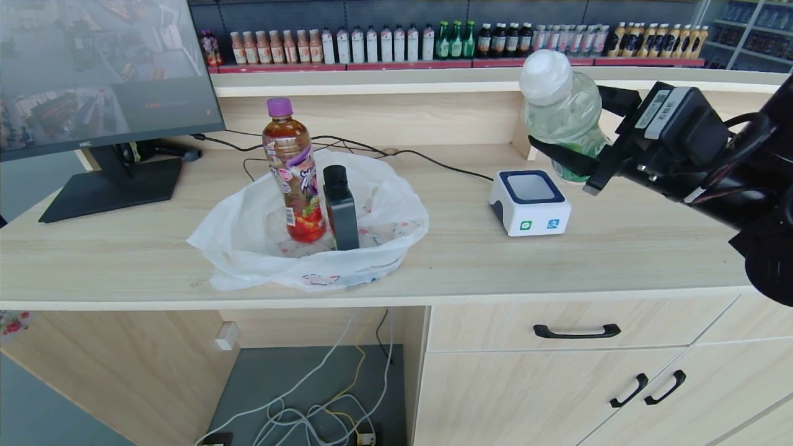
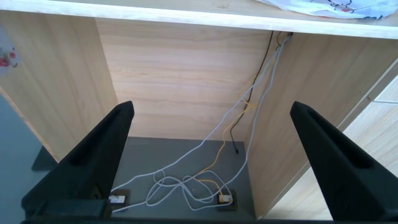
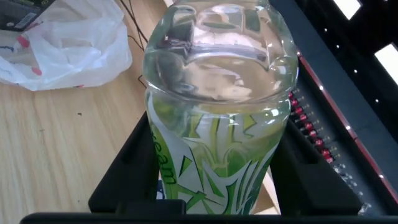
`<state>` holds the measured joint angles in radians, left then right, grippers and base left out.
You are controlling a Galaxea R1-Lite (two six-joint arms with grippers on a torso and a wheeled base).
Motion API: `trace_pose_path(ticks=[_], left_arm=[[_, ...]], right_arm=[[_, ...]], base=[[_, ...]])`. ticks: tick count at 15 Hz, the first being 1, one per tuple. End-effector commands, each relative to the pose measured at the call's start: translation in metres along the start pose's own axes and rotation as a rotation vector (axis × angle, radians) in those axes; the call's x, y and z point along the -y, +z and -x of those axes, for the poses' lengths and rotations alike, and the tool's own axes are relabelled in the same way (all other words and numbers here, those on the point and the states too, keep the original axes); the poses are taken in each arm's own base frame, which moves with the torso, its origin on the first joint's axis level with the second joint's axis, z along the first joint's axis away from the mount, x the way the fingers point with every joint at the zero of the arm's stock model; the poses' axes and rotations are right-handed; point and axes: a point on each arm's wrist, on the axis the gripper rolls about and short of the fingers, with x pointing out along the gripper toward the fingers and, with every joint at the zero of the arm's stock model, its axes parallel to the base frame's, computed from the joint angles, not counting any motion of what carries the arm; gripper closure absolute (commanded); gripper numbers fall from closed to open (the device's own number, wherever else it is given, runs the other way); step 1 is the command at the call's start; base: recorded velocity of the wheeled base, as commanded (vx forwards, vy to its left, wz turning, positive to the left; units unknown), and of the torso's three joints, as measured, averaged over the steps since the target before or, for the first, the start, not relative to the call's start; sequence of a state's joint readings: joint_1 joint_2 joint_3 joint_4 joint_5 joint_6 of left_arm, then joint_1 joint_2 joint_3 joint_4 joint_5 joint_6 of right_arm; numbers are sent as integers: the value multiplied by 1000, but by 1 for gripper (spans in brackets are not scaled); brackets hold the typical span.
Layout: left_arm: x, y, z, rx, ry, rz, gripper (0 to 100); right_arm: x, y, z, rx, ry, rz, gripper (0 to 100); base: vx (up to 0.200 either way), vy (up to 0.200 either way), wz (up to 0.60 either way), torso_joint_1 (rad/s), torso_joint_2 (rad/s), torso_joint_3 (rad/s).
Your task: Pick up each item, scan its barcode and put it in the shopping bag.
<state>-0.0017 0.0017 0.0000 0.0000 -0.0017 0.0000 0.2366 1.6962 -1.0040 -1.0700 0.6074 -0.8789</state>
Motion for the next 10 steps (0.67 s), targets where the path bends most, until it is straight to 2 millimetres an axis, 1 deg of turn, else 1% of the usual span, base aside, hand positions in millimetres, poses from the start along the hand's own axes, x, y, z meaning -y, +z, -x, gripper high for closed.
trace_pose_path(ticks=[1, 3, 5, 7, 8, 10], left_arm=[[0, 0, 0, 0, 0, 0, 0], [0, 0, 0, 0, 0, 0, 0], [0, 0, 0, 0, 0, 0, 0], [0, 0, 0, 0, 0, 0, 0], [0, 0, 0, 0, 2, 0, 0], [0, 0, 0, 0, 2, 0, 0]], right_arm=[[-5, 21, 7, 41, -88, -123, 100], [-5, 27, 17, 69, -240, -242, 100], [-11, 32, 29, 52, -353, -385, 100], [-23, 33, 47, -10, -458, -607, 100], [-25, 32, 50, -21, -491, -691, 100], [-16, 32, 42, 26, -525, -759, 100]], base=[[0, 0, 0, 0, 0, 0], [0, 0, 0, 0, 0, 0], [0, 0, 0, 0, 0, 0], [0, 0, 0, 0, 0, 0], [0, 0, 0, 0, 0, 0], [0, 0, 0, 0, 0, 0]])
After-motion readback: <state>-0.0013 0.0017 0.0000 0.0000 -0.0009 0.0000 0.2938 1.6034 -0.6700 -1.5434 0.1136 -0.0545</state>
